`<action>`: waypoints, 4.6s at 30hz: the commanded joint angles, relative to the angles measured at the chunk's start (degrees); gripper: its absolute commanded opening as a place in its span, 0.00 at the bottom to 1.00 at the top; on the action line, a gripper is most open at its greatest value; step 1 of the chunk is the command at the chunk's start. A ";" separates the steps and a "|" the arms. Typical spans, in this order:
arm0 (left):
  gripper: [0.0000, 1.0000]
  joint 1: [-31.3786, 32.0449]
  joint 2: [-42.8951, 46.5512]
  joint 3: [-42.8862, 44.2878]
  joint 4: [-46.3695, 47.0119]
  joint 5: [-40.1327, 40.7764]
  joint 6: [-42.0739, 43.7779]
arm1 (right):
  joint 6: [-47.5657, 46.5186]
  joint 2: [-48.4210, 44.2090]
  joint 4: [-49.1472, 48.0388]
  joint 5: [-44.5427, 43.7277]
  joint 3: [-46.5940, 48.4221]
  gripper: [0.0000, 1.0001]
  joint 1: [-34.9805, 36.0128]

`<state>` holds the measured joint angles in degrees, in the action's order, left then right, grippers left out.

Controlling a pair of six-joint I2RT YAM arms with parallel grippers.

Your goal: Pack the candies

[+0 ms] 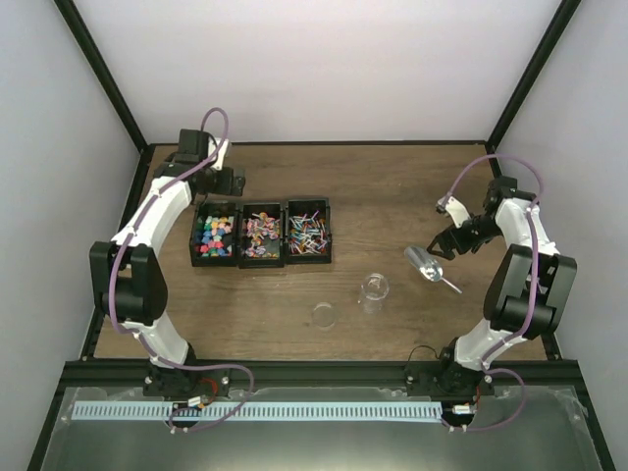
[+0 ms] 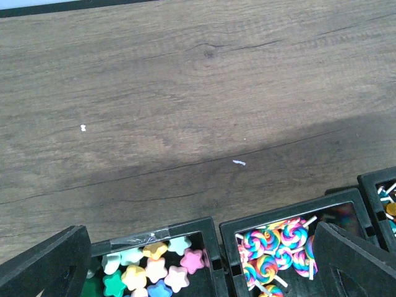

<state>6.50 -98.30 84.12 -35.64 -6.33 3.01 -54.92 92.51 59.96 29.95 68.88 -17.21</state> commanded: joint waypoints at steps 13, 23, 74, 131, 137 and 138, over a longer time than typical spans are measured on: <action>1.00 1.11 -0.55 1.54 -0.91 -0.84 2.47 | -1.66 11.67 -0.51 -6.21 4.61 0.56 7.79; 1.00 1.14 -0.36 1.16 0.07 1.85 0.76 | 1.68 13.09 -3.44 -7.75 4.33 0.32 9.12; 0.97 34.83 -14.80 36.18 -10.42 2.85 12.20 | 106.98 17.35 -10.66 -21.74 38.99 0.01 27.76; 0.16 36.81 -25.89 33.85 -2.72 10.11 10.96 | 109.70 10.25 -9.41 -19.39 31.93 0.02 30.04; 0.04 35.15 -21.34 31.05 -2.84 6.86 8.58 | 107.78 9.68 -10.60 -19.29 31.46 0.50 28.50; 0.04 34.76 -20.11 29.90 -2.79 5.55 8.59 | 107.25 9.56 -10.85 -19.07 31.30 0.54 27.90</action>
<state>42.50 -123.63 116.66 -39.00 3.03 12.93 54.17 104.81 50.11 10.35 100.27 11.97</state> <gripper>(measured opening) 0.085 0.462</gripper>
